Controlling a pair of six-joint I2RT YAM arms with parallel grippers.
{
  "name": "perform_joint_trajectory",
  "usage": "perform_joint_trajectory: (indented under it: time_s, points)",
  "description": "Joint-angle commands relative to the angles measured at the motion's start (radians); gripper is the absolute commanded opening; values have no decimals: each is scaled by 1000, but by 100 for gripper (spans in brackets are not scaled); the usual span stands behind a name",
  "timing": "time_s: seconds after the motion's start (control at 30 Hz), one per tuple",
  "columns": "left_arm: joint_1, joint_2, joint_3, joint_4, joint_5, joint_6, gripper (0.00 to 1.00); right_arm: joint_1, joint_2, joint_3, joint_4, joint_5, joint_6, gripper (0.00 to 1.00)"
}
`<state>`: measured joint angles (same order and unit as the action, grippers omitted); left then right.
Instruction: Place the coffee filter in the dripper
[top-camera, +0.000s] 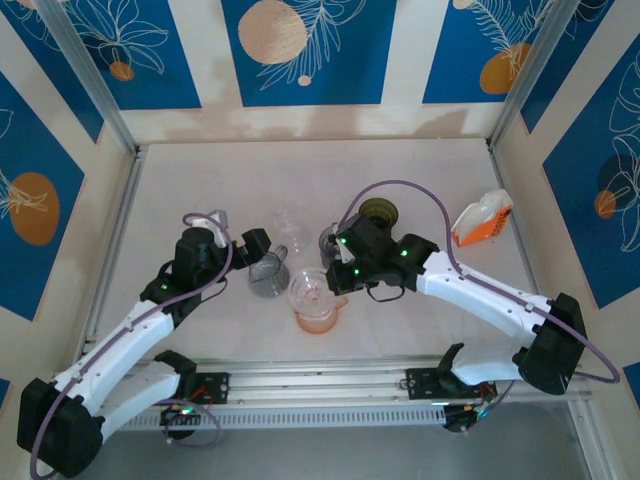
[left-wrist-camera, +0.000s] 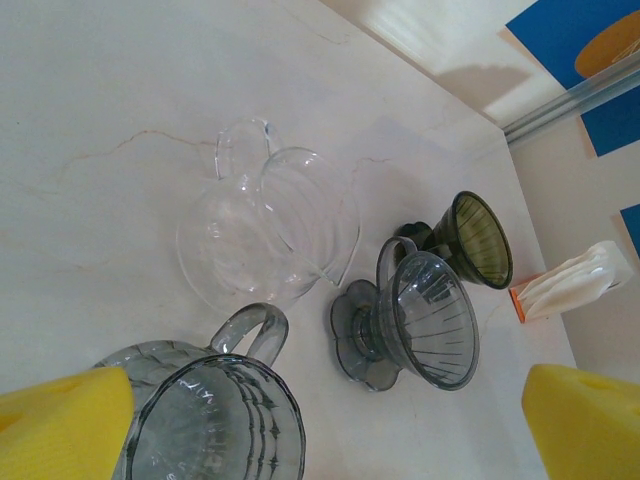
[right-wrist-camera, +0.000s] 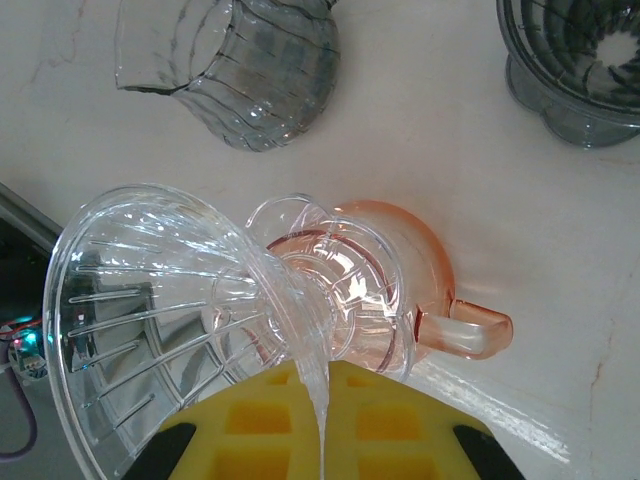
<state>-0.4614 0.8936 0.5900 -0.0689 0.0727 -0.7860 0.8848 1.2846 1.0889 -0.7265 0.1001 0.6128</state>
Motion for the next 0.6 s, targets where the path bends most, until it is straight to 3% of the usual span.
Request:
perform_joint_trajectory:
  time_s: [0.0, 0.1, 0.33, 0.5, 0.57]
  points:
    - [-9, -12, -7, -5, -14, 3, 100, 6, 4, 22, -3, -18, 20, 0]
    - [-10, -12, -7, -5, -14, 2, 100, 3, 6, 19, -14, -9, 26, 0]
    - [-9, -7, -6, 0, -8, 1, 100, -9, -9, 14, -23, 5, 37, 17]
    - [-9, -8, -8, 1, -4, 1, 100, -17, -26, 10, -31, 22, 49, 49]
    - [-9, -8, -7, 2, -2, 0, 100, -19, -37, 9, -29, 27, 53, 56]
